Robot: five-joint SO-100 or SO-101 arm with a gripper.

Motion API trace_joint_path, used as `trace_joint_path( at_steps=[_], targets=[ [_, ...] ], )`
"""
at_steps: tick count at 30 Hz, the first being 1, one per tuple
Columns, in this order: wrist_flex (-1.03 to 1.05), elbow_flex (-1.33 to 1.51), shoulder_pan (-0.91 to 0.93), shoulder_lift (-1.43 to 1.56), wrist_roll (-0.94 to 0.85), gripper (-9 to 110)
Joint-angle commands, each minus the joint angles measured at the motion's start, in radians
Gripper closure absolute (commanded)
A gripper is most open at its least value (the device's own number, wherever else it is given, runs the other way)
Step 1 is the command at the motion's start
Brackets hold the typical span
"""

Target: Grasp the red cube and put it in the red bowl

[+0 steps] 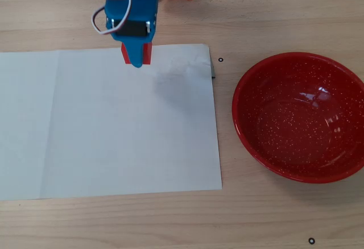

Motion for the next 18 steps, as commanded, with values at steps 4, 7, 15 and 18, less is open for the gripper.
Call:
trace_joint_path(
  at_steps=[4, 7, 15, 18],
  targets=[
    [0.152, -0.331, 0.087, 0.114, -0.061, 101],
    [0.195, -0.448, 0.152, 0.107, -0.083, 101],
    [0.153, -0.632, 0.394, 0.091, -0.140, 101],
    [0.103, -0.666, 0.480, 0.074, -0.153, 101]
  ],
)
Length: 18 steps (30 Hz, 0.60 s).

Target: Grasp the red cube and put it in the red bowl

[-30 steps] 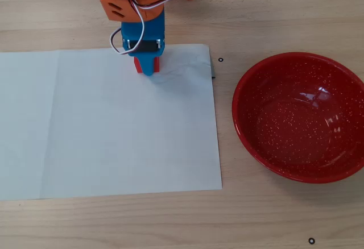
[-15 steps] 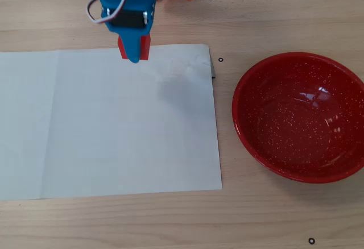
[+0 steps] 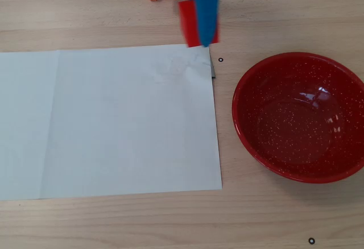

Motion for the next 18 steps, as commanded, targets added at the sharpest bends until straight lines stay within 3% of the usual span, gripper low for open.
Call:
trace_joint_path(
  at_steps=[1, 10, 18],
  targets=[
    [-0.063, -0.127, 0.072, 0.069, -0.025, 101],
    [-0.270, -0.077, 0.238, 0.003, -0.091, 101],
    [-0.589, 0.130, 0.307, -0.066, -0.098, 101]
  ],
)
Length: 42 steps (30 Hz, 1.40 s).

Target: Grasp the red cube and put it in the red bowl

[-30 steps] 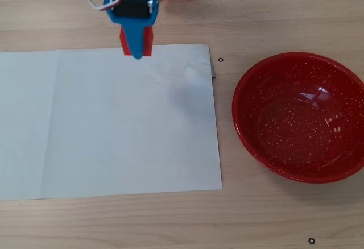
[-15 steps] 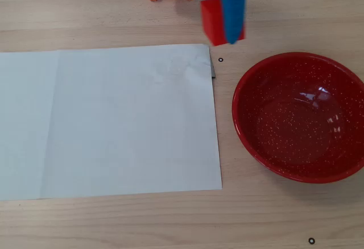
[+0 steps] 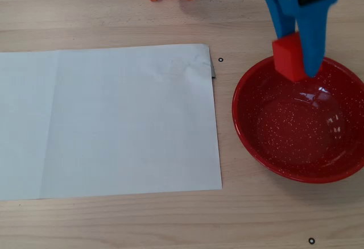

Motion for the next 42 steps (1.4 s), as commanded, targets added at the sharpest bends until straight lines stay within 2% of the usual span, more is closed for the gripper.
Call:
trace_joint_path(
  at_steps=[1, 4, 6, 12, 15, 19, 22, 33, 37, 42],
  targets=[
    [-0.129, -0.015, 0.043, 0.049, 0.002, 101],
    [-0.262, 0.075, 0.055, 0.023, 0.020, 98],
    [-0.336, 0.133, 0.063, 0.011, 0.029, 89],
    [-0.451, 0.252, 0.077, -0.003, 0.057, 78],
    [-0.448, 0.255, 0.074, -0.003, 0.044, 73],
    [-0.331, 0.172, 0.066, -0.002, 0.002, 67],
    [-0.235, 0.086, 0.057, 0.006, -0.023, 69],
    [0.089, -0.207, -0.032, 0.098, -0.026, 101],
    [0.196, -0.242, -0.084, 0.163, -0.003, 101],
    [0.233, -0.135, -0.167, 0.327, 0.032, 101]
  ],
)
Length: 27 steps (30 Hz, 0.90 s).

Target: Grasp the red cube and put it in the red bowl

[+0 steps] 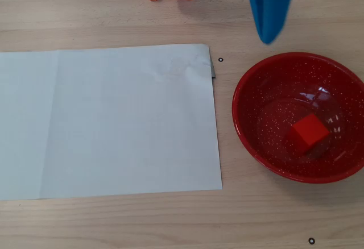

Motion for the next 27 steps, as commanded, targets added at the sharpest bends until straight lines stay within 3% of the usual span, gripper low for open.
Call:
trace_joint_path(
  at_steps=[1, 12, 27],
  targets=[
    [0.012, 0.006, -0.061, 0.189, 0.037, 101],
    [-0.049, 0.463, -0.299, 0.566, 0.095, 101],
    [-0.618, 1.338, -0.393, 1.089, 0.061, 101]
  ],
)
